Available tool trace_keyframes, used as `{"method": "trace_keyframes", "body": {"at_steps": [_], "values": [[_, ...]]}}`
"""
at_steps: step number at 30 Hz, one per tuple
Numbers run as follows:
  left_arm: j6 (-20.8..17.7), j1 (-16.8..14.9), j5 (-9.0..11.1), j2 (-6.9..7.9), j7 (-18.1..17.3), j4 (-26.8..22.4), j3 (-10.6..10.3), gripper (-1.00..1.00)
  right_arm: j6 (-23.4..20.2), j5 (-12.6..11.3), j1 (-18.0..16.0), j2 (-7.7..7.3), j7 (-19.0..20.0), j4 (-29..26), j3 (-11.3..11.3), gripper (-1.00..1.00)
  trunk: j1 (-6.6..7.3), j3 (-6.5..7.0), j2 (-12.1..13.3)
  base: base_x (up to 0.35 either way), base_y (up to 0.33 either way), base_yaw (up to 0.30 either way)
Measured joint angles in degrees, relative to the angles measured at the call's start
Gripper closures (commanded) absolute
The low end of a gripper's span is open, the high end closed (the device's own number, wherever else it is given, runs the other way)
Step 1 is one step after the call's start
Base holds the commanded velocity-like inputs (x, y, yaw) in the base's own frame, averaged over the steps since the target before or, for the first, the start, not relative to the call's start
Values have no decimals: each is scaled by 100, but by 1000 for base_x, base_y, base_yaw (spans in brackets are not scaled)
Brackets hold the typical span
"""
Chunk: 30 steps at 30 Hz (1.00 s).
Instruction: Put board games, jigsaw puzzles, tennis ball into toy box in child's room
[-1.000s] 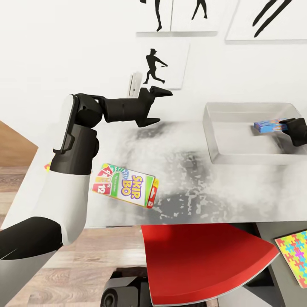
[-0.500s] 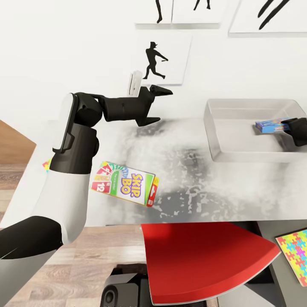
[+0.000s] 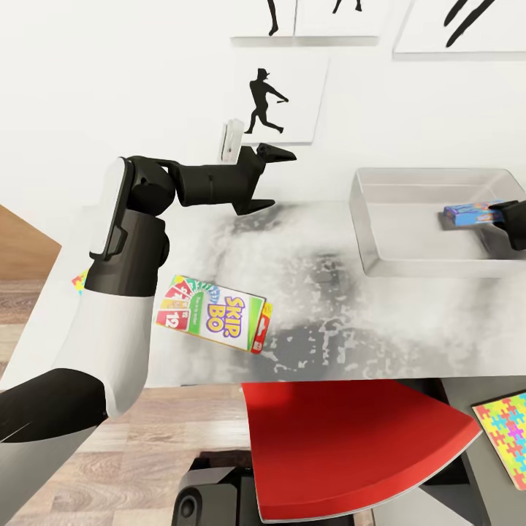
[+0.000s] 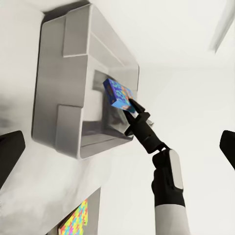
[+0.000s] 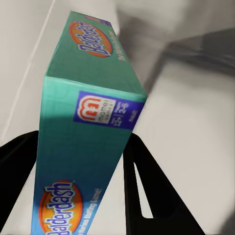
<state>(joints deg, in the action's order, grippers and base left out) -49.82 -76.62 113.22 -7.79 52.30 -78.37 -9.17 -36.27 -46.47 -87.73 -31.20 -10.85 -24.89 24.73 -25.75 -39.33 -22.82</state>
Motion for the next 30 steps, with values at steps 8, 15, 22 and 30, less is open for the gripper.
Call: {"method": "trace_keyframes", "body": {"at_steps": [8,15,22,30], "values": [[-2,-4,0,0,0,42,-2,-100,-1,-147,-2,-13,-3,0,2,100,0,-2,0,0,0,0],[-4,-5,-4,0,-1,56,-3,-100,-1,-177,-2,-13,-2,0,1,100,0,-17,0,0,0,0],[-6,3,-10,2,0,66,-5,-100,-5,-194,-2,-11,3,0,-1,100,0,-60,0,0,0,0],[-7,11,-9,7,1,79,-89,-100,-8,-211,3,-4,14,0,-2,100,0,-77,0,0,0,0]]}}
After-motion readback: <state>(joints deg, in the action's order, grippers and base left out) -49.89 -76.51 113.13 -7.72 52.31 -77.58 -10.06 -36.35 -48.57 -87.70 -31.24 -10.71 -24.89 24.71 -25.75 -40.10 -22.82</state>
